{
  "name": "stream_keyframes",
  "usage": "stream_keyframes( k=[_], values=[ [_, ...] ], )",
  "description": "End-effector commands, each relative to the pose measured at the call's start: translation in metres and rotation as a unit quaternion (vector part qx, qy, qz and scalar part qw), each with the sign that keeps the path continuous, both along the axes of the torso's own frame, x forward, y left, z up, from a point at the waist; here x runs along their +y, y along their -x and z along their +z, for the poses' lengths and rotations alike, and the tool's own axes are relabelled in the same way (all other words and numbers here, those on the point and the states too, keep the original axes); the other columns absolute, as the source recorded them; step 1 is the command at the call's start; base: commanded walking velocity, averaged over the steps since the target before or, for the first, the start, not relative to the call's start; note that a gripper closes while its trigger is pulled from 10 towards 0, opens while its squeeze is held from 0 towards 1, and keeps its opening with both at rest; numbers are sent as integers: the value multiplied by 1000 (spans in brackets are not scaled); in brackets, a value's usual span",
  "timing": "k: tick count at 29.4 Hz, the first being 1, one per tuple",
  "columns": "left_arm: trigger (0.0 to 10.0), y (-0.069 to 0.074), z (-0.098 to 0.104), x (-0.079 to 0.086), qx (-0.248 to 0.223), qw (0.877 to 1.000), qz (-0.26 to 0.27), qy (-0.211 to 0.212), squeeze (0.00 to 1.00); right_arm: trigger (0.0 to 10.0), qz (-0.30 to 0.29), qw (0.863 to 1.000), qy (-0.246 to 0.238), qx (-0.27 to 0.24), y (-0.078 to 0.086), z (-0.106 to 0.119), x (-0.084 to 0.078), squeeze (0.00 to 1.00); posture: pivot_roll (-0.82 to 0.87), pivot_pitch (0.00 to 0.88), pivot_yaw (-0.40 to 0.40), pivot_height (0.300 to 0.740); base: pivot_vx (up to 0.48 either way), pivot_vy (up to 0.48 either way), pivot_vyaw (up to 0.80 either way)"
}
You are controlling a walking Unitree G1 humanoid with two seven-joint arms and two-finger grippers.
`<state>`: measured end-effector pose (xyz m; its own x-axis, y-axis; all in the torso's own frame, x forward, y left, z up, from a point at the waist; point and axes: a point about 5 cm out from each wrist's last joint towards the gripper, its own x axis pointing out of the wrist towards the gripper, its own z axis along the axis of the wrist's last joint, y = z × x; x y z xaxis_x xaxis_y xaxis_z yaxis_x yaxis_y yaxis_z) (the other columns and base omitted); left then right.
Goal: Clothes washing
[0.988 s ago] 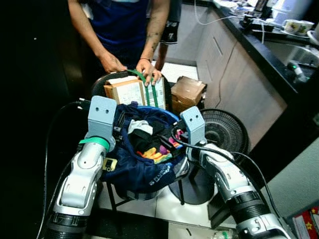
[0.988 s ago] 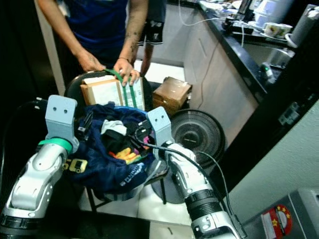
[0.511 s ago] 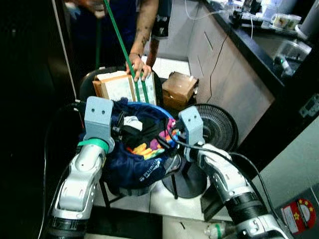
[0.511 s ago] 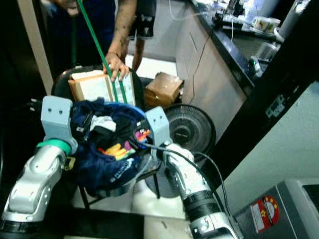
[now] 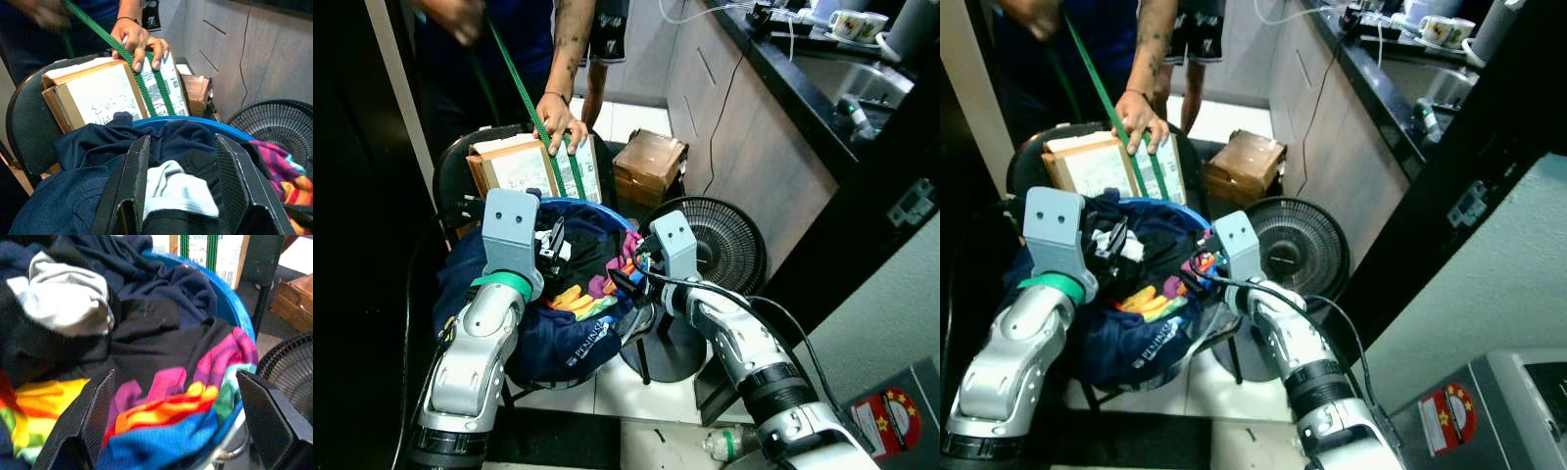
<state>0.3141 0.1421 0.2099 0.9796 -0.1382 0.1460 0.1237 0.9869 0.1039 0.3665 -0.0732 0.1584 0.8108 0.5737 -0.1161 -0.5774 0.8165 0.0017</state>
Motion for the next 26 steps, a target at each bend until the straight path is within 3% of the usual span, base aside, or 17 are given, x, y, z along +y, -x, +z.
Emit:
stream_keyframes(
  k=[1, 6, 14, 19, 22, 24, 26],
  values=[
    [10000, 1, -2, -1, 9, 1000, -2, 5, 0, 10000, -7, 999, -31, -11, -1, 7, -4, 1000, 23, 79, -82, 740, 0, 0, 0],
    [10000, 1, -2, -2, 9, 1000, -1, 6, 0, 10000, -14, 1000, -24, -3, -4, 4, -8, 1000, 24, 82, -81, 740, 0, 0, 0],
    [10000, 3, -2, -3, 24, 1000, -14, 7, 0, 10000, -77, 996, -40, 22, -29, 17, -15, 1000, 24, 137, -55, 740, 0, 0, 0],
    [10000, 11, -5, 2, 42, 999, -16, 5, 0, 10000, -58, 997, -52, 23, -36, 35, 7, 1000, 50, 220, -16, 740, 0, 0, 0],
    [10000, 13, -5, 4, 43, 999, -15, 4, 0, 10000, -56, 997, -53, 21, -36, 36, 9, 1000, 50, 220, -16, 740, 0, 0, 0],
    [10000, 14, -3, 11, 44, 999, -3, 2, 0, 10000, -54, 996, -61, 21, -37, 40, 14, 1000, 72, 253, 8, 740, 0, 0, 0],
    [10000, 15, 1, 38, 45, 998, 40, -13, 0, 10000, -33, 996, -79, 23, -37, 48, 29, 1000, 81, 279, 26, 740, 0, 0, 0]
  ],
)
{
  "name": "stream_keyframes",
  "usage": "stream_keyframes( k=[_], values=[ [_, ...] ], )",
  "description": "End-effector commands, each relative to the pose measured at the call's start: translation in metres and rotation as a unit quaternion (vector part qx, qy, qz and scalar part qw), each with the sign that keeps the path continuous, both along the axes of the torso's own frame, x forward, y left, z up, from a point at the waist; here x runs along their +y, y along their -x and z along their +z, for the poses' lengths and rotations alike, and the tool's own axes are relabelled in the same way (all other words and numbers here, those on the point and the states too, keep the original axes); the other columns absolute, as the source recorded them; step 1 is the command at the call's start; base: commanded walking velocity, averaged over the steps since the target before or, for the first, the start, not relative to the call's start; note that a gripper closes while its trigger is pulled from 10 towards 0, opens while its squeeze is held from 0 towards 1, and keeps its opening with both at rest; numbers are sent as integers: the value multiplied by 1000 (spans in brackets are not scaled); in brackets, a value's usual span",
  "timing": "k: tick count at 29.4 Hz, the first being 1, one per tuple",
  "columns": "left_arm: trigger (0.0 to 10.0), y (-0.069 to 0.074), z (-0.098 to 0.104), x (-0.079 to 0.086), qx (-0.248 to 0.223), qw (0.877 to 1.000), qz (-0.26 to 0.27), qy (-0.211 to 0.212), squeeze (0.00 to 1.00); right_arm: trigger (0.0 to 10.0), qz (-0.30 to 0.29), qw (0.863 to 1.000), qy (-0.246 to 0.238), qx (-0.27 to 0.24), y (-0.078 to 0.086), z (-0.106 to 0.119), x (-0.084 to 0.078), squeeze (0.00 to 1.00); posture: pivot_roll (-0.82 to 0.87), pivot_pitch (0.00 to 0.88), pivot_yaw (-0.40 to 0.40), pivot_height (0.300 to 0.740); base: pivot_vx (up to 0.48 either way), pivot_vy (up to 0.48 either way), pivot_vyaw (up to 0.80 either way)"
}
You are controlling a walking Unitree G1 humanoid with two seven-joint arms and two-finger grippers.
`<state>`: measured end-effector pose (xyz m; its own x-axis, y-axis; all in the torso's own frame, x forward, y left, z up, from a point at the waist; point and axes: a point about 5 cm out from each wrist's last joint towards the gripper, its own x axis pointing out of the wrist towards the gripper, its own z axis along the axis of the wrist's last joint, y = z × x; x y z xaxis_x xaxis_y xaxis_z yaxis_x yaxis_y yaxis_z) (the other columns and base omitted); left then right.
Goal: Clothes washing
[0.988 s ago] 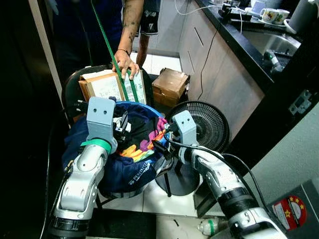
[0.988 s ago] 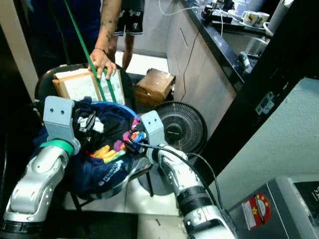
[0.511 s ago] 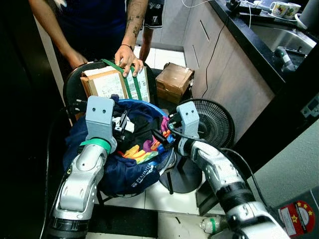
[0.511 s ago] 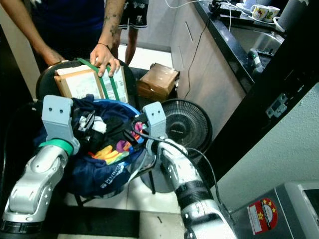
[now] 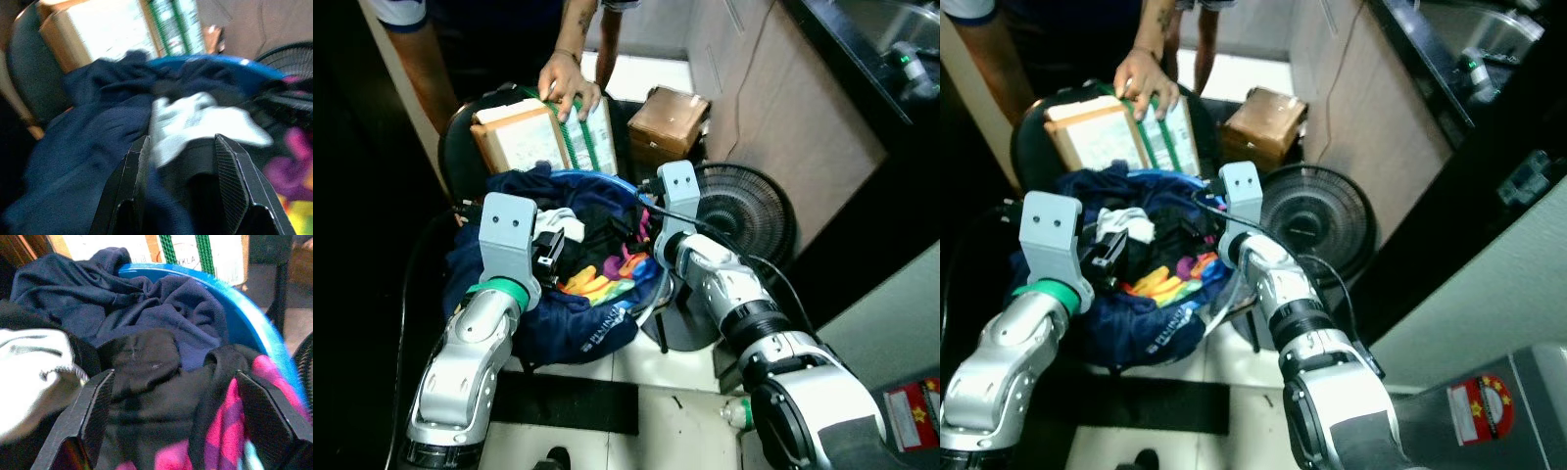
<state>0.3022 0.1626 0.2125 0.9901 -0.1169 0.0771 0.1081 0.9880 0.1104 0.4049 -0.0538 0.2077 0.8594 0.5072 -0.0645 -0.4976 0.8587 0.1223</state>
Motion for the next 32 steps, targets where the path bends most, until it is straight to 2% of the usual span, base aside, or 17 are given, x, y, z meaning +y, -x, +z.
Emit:
stream_keyframes(
  k=[1, 2, 3, 5, 6, 7, 10, 12, 17, 18, 19, 23, 25, 29, 30, 31, 32],
  values=[
    [10000, 3, -1, 18, 11, 1000, 29, -7, 0, 10000, 14, 1000, -15, 10, 1, -1, 10, 1000, 81, 279, 26, 740, 0, 0, 0],
    [10000, 3, -1, 18, 11, 1000, 29, -7, 0, 10000, 14, 1000, -15, 10, 1, -1, 10, 1000, 81, 279, 26, 740, 0, 0, 0],
    [10000, 4, 1, 33, 13, 999, 49, -18, 0, 10000, 35, 999, -19, 10, 3, 1, 19, 1000, 87, 289, 28, 740, 0, 0, 0],
    [10000, 5, 3, 44, 15, 997, 64, -28, 0, 10000, 60, 998, -16, 15, 6, -1, 27, 1000, 94, 294, 24, 740, 0, 0, 0],
    [10000, 5, 3, 44, 15, 997, 64, -28, 0, 10000, 60, 998, -16, 15, 6, -1, 27, 1000, 94, 294, 24, 740, 0, 0, 0],
    [10000, 7, 5, 52, 21, 997, 65, -33, 0, 10000, 86, 996, 1, 30, 11, -10, 35, 1000, 94, 294, 24, 740, 0, 0, 0],
    [10000, 10, 5, 54, 28, 997, 55, -40, 0, 10000, 103, 993, 23, 53, 16, -23, 39, 1000, 101, 299, 21, 740, 0, 0, 0],
    [10000, 16, 2, 48, 52, 997, 16, -50, 0, 10000, 110, 986, 60, 110, 24, -48, 40, 1000, 102, 299, 15, 740, 0, 0, 0],
    [10000, 21, -4, 41, 75, 995, -14, -57, 0, 10000, 116, 978, 81, 151, 29, -62, 39, 1000, 101, 297, 14, 740, 0, 0, 0],
    [10000, 22, -5, 38, 82, 995, -26, -58, 0, 10000, 124, 974, 92, 168, 32, -68, 39, 620, 99, 295, 15, 740, 0, 0, 0],
    [10000, 23, -7, 35, 88, 994, -40, -60, 0, 10000, 133, 968, 105, 184, 35, -74, 39, 4, 98, 293, 17, 740, 0, 0, 0],
    [10000, 26, -9, 29, 98, 991, -71, -64, 0, 10000, 150, 958, 137, 200, 40, -83, 40, 0, 103, 288, 19, 740, 0, 0, 0],
    [10000, 27, -9, 27, 102, 989, -85, -65, 0, 10000, 165, 954, 180, 176, 40, -84, 38, 0, 102, 286, 22, 740, 0, 0, 0],
    [10000, 27, -8, 25, 101, 988, -93, -65, 0, 10000, 181, 947, 213, 158, 40, -84, 38, 0, 100, 285, 22, 740, 0, 0, 0],
    [10000, 26, -6, 24, 101, 988, -96, -65, 0, 3922, 185, 946, 216, 157, 40, -84, 38, 0, 100, 285, 22, 740, 0, 0, 0],
    [10000, 26, -6, 24, 101, 988, -96, -65, 0, 3922, 185, 946, 216, 157, 40, -84, 38, 0, 100, 285, 22, 740, 0, 0, 0],
    [10000, 26, -5, 23, 98, 988, -98, -64, 0, 0, 188, 946, 213, 158, 40, -83, 38, 0, 100, 280, 22, 740, 0, 0, 0]
  ],
)
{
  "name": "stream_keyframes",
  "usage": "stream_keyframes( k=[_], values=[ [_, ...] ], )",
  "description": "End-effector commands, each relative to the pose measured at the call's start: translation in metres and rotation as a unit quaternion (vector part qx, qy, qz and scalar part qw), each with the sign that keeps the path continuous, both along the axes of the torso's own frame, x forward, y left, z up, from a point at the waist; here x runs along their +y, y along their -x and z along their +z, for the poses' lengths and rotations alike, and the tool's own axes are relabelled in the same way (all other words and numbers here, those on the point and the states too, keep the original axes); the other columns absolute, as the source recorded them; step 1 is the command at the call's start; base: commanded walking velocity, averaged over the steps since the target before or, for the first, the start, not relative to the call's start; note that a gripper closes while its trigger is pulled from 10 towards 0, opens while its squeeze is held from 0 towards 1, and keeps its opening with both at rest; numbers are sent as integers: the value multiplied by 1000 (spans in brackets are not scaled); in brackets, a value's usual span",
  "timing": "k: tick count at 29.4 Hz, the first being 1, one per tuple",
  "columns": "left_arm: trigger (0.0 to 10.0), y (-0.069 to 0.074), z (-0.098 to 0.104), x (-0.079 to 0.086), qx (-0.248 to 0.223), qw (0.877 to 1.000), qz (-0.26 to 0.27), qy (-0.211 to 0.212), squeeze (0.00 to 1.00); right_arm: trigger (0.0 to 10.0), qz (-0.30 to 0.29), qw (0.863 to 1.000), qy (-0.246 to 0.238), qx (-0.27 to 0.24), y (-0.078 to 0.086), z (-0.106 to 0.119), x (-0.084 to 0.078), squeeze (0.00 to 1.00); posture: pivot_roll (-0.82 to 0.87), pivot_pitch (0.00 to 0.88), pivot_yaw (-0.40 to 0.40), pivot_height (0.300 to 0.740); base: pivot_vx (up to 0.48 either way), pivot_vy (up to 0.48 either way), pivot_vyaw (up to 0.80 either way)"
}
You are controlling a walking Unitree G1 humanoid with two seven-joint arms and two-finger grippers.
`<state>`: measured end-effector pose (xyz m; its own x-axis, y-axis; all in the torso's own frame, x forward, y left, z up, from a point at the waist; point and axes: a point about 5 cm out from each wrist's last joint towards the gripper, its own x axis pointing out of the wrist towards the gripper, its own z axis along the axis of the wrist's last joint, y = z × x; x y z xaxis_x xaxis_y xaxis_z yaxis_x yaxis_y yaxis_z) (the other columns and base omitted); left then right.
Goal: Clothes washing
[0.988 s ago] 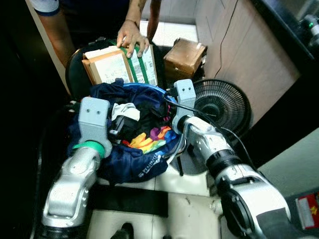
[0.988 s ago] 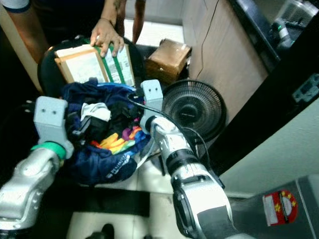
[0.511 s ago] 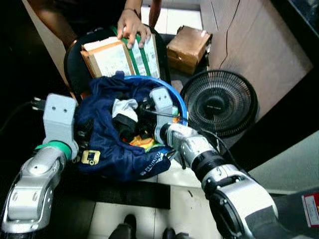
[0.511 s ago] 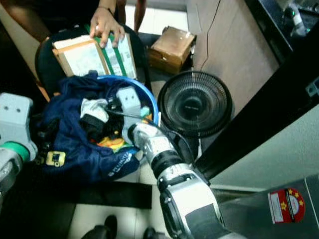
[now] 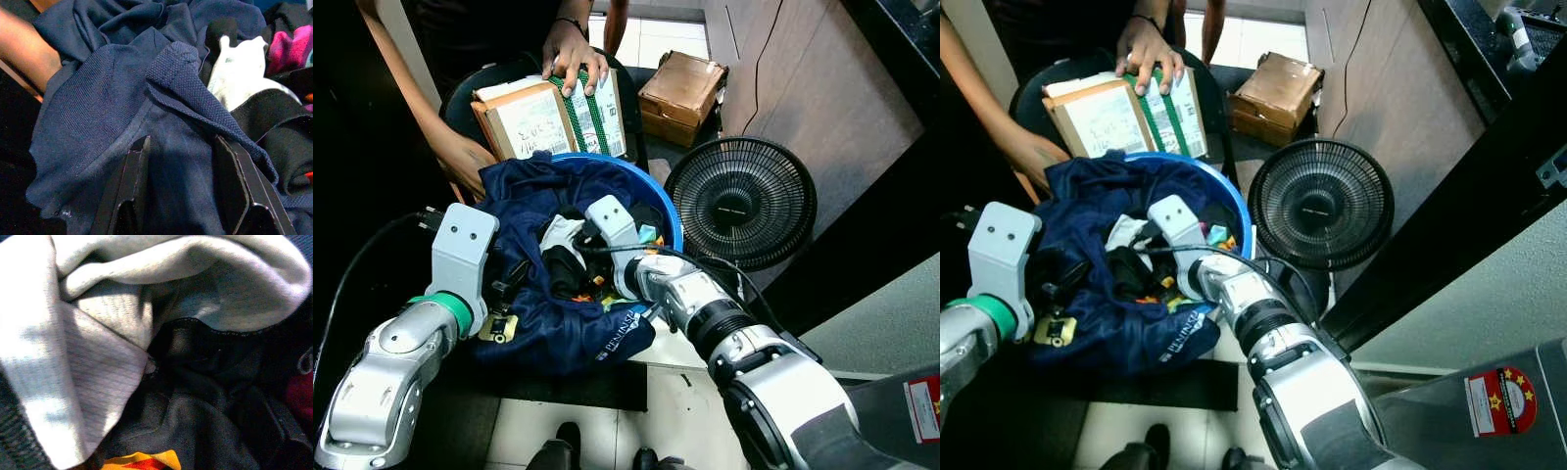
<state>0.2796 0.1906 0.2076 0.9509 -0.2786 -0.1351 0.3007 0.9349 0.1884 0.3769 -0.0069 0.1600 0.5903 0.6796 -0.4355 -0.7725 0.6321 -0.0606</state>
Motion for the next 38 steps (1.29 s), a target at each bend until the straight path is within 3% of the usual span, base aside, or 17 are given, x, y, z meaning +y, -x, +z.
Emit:
stream_keyframes(
  k=[1, 14, 27, 31, 35, 38],
  values=[
    [10000, 3, 1, -5, 2, 1000, -15, -1, 0, 0, -1, 997, 32, 68, 13, -36, -9, 0, 100, 280, 22, 740, 0, 0, 0],
    [10000, -2, 0, -11, -7, 1000, -12, 12, 0, 0, -8, 998, -3, 68, 9, -30, -12, 0, 83, 244, 17, 740, 0, 0, 0],
    [10000, -12, 2, -20, -26, 999, -15, 25, 0, 0, -20, 997, -34, 61, 3, -20, -28, 0, 55, 174, -5, 740, 0, 0, 0],
    [10000, -17, 7, -27, -46, 998, -20, 35, 0, 0, -13, 994, -99, 36, -4, 8, -34, 0, 52, 151, -8, 740, 0, 0, 0],
    [10000, -18, 9, -28, -50, 998, -21, 37, 0, 0, -7, 992, -122, 26, -5, 19, -35, 0, 52, 144, -9, 740, 0, 0, 0],
    [10000, -20, 10, -31, -56, 997, -24, 42, 0, 0, 9, 988, -156, 10, -6, 41, -43, 0, 43, 123, -7, 740, 0, 0, 0]
  ],
)
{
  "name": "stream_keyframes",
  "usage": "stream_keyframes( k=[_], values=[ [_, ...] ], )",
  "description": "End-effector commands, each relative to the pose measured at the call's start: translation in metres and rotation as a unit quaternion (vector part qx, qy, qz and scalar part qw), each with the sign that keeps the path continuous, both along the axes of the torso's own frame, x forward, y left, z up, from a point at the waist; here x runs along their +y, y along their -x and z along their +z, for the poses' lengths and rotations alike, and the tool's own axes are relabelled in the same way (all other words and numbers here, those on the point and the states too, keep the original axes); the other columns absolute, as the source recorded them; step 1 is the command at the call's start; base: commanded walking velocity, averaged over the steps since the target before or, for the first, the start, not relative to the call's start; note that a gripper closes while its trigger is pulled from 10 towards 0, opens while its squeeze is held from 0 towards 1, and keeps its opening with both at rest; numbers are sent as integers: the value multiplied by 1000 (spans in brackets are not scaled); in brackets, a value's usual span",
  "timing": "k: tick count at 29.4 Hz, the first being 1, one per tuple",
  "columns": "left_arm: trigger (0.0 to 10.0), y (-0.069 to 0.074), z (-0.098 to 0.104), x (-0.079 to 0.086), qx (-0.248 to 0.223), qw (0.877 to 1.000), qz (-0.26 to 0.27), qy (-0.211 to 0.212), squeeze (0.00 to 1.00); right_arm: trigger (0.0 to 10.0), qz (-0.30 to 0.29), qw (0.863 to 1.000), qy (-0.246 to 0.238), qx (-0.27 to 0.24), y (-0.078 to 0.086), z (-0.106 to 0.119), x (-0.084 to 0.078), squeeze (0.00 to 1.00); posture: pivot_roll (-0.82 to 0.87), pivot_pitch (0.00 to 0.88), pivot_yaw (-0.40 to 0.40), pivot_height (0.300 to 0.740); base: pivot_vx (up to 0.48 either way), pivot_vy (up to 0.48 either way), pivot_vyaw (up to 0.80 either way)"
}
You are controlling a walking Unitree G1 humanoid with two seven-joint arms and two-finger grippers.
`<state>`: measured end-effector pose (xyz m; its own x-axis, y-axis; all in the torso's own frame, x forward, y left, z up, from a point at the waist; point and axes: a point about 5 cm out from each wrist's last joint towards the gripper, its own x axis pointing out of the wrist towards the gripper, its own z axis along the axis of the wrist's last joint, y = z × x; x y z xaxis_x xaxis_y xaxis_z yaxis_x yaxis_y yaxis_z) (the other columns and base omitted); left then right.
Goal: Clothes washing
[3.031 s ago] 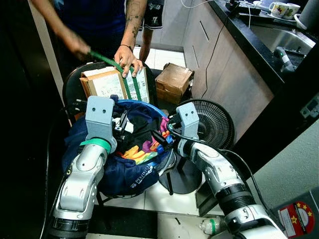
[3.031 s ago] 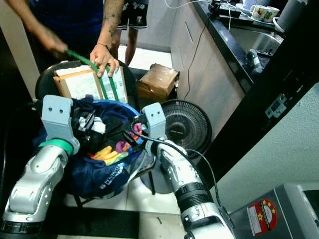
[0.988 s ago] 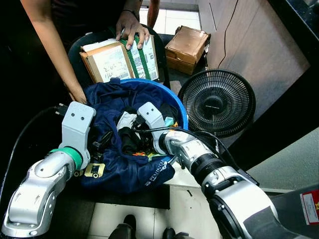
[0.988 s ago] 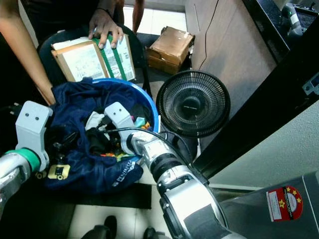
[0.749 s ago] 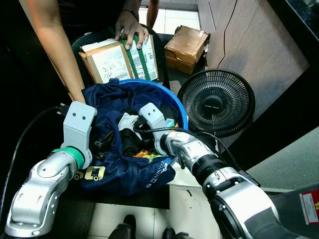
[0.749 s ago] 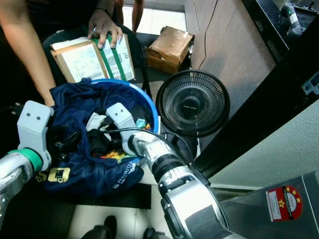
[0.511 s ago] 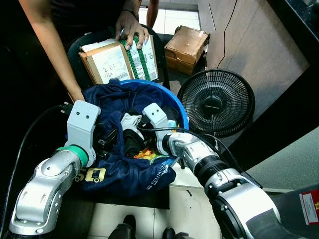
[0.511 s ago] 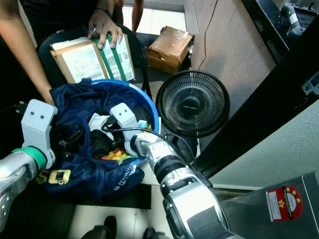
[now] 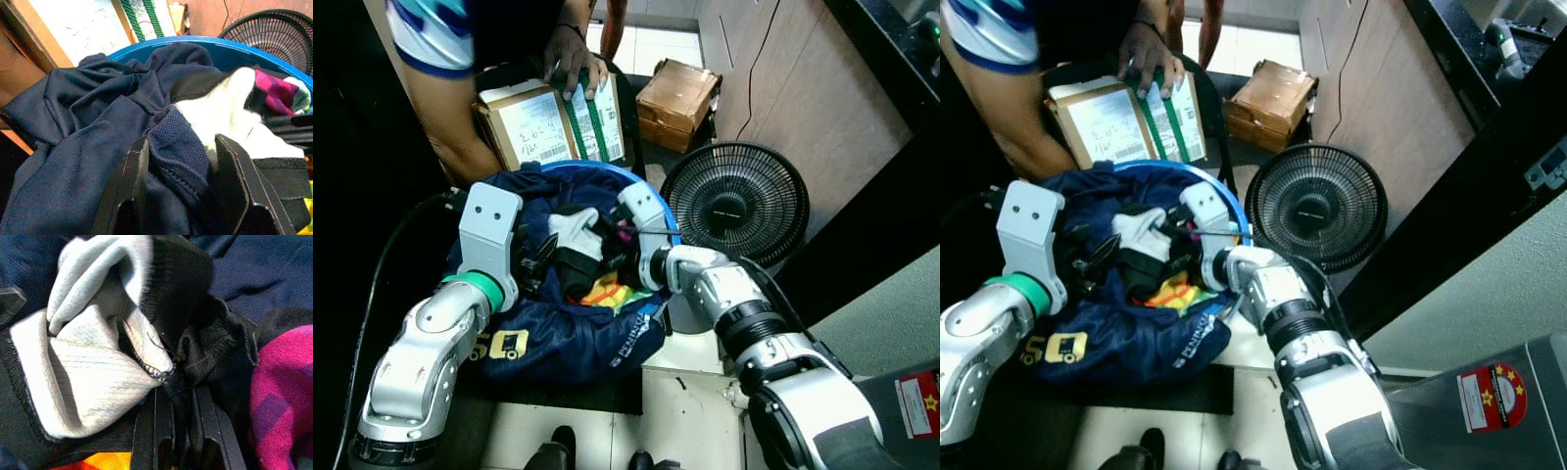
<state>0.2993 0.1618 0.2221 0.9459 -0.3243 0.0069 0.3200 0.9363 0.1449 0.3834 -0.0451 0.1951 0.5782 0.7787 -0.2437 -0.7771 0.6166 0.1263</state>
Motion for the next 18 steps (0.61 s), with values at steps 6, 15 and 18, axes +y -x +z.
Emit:
stream_keyframes(
  k=[6, 15, 18],
  values=[
    [10000, -3, -3, -7, -4, 1000, -10, 5, 0, 0, 24, 999, -33, -21, 6, 22, -15, 0, 38, 116, -8, 740, 0, 0, 0],
    [10000, -7, 1, -14, -21, 999, -15, 22, 0, 0, 61, 972, -219, -57, 16, 84, -31, 0, 32, 96, -19, 740, 0, 0, 0],
    [10000, -7, 2, -15, -25, 999, -14, 28, 0, 0, 61, 957, -274, -72, 16, 103, -39, 0, 32, 90, -27, 740, 0, 0, 0]
  ],
)
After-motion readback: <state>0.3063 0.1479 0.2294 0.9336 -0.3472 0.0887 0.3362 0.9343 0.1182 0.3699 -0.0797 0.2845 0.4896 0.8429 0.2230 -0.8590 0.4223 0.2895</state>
